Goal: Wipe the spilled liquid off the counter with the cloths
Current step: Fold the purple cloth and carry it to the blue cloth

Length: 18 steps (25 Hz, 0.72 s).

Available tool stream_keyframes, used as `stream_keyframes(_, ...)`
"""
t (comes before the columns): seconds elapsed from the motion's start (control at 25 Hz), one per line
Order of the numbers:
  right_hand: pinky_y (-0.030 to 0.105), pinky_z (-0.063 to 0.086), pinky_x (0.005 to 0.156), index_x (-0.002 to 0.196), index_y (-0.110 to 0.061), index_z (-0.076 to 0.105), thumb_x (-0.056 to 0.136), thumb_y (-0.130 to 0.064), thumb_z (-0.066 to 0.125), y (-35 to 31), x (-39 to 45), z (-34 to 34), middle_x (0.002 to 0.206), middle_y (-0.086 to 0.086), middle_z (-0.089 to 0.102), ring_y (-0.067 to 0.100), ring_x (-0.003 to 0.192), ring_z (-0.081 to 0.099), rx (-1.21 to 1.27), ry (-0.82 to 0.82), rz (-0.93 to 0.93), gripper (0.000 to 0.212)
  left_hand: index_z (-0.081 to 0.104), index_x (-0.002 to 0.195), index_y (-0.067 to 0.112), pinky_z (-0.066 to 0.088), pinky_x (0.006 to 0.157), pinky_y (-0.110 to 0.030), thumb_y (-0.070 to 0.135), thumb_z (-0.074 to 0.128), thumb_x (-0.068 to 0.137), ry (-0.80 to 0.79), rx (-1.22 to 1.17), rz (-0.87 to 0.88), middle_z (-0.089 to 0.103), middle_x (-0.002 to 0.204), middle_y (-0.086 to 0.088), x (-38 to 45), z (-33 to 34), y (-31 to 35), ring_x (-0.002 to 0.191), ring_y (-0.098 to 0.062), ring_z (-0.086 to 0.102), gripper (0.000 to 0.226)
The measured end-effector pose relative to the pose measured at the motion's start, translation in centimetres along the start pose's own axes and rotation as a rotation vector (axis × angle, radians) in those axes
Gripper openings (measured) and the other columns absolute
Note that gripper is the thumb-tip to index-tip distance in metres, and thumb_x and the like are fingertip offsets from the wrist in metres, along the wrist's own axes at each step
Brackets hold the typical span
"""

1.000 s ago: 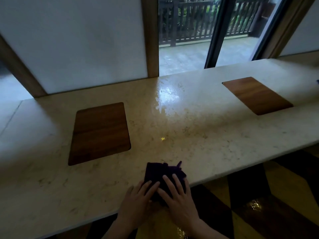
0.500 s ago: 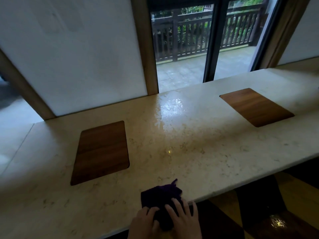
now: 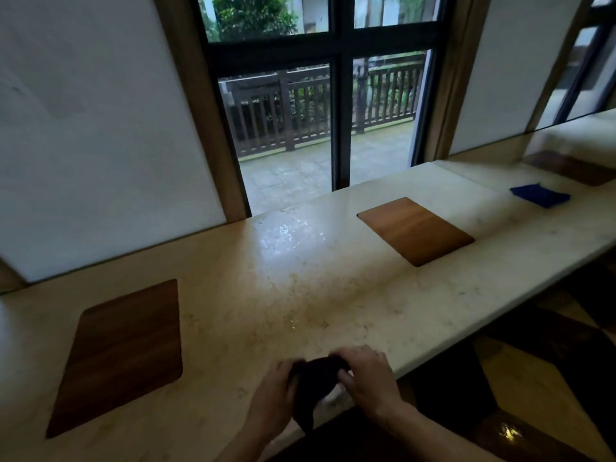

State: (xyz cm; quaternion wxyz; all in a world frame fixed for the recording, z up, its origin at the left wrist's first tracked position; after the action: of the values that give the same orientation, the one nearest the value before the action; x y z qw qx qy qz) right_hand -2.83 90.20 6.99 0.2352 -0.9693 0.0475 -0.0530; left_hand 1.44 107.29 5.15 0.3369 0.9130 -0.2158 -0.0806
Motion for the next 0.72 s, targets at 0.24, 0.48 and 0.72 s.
stream_keyframes(0.24,0.037,0.047,0.086,0.117,-0.033,0.062,0.083,-0.032,0.047,10.5,0.2,-14.1,0.096,-0.009,0.068,0.012,0.087,0.06,0.096,0.275,0.128,0.038,0.06,0.116,0.027,0.039,0.074,-0.005,0.022,0.049,0.099,0.1,-0.109,0.211,0.059,0.104,0.013,8.9,1.9,15.0,0.092,-0.003,0.055,0.02)
stream_keyframes(0.48,0.004,0.034,0.085,0.126,-0.025,0.06,0.092,-0.011,0.056,19.7,-2.7,-22.9,0.117,-0.01,0.063,0.0,0.1,0.051,0.137,0.449,0.269,0.037,0.063,0.114,0.025,0.041,0.081,-0.016,0.028,0.046,0.099,0.0,-0.173,0.461,0.057,0.102,0.012,14.6,7.5,27.4,0.095,-0.007,0.054,0.022)
stream_keyframes(0.72,0.015,0.037,0.086,0.126,-0.03,0.059,0.095,-0.014,0.054,27.4,-4.8,-27.0,0.114,-0.018,0.056,-0.001,0.102,0.049,0.156,0.533,0.467,0.035,0.059,0.117,0.027,0.046,0.084,-0.018,0.027,0.045,0.101,-0.133,-0.228,0.662,0.057,0.111,0.009,19.3,13.0,35.7,0.1,-0.003,0.054,0.022)
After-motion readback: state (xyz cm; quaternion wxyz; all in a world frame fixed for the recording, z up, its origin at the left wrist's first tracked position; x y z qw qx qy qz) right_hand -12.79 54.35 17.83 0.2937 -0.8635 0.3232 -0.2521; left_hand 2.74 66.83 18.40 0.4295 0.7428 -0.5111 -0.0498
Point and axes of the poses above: each hand's wrist, its own x-axis towards the middle knuckle, its own z-axis out of the palm, y = z × x, the point moved 9 cm from there along x, towards the middle knuckle
